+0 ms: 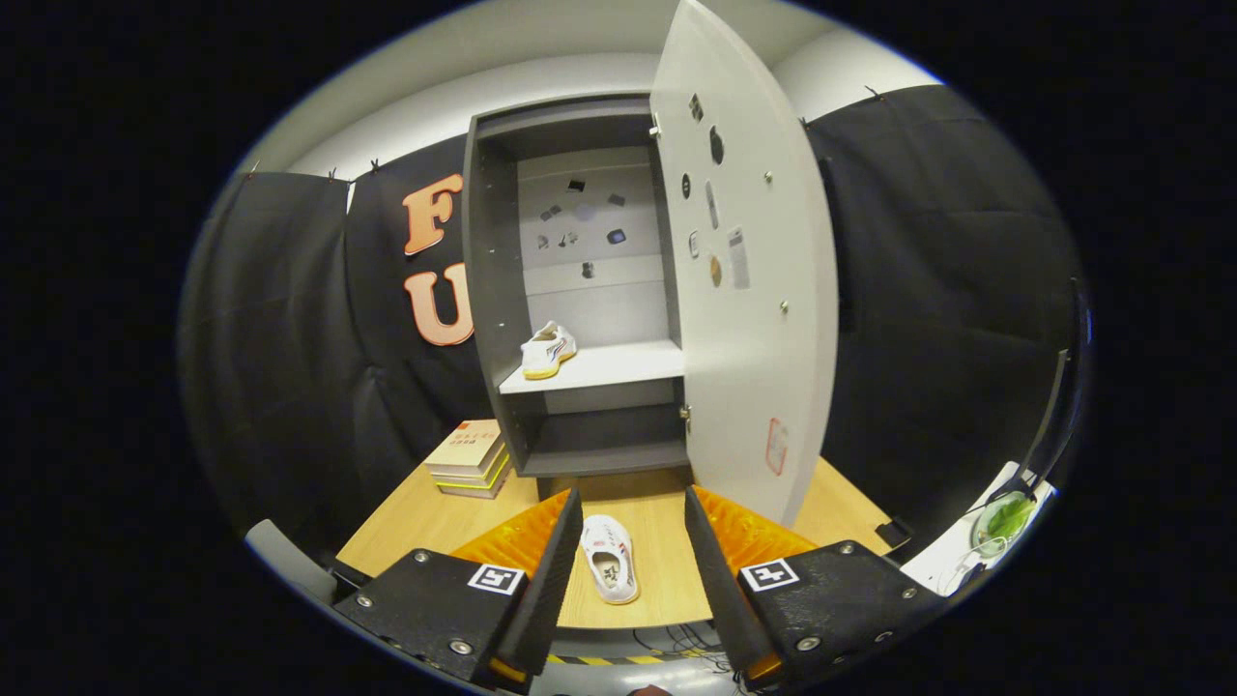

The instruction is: Open the shoe cabinet door, grab the shoes and put them into the shoe cabinet, then close the shoe cabinet door.

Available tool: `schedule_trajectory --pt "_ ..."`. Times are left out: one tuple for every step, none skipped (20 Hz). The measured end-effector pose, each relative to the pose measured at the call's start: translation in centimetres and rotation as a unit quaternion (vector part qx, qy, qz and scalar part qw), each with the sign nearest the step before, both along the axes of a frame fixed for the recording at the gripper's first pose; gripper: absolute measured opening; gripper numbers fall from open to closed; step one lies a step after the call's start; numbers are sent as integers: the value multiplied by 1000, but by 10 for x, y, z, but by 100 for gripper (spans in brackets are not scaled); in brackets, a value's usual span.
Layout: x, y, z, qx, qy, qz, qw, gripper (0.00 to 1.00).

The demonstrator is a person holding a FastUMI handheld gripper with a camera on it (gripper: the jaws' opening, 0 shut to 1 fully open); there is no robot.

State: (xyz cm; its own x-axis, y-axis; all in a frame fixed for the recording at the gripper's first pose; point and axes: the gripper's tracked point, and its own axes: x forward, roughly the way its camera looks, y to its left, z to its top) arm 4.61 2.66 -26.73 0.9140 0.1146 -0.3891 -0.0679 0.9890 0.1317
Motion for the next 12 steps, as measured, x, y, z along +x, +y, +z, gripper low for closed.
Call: schedule_trajectory --pt "0 7 -11 5 8 7 1000 72" --pt "0 14 -20 11 14 12 1000 75" --pt "3 21 -33 16 20 17 1000 78" --pt "5 27 -45 22 28 22 999 79" --pt "8 34 -57 29 36 26 999 80" --pt "11 40 -68 37 42 30 998 80" --pt "13 46 -81 43 49 33 997 81" --pt "16 51 -94 49 58 35 996 80" --pt "22 59 -108 55 68 39 995 80" --pt "27 66 -122 62 76 41 994 79" --pt "32 72 -134 67 84 44 993 79" --pt "37 77 -147 70 93 46 992 79"
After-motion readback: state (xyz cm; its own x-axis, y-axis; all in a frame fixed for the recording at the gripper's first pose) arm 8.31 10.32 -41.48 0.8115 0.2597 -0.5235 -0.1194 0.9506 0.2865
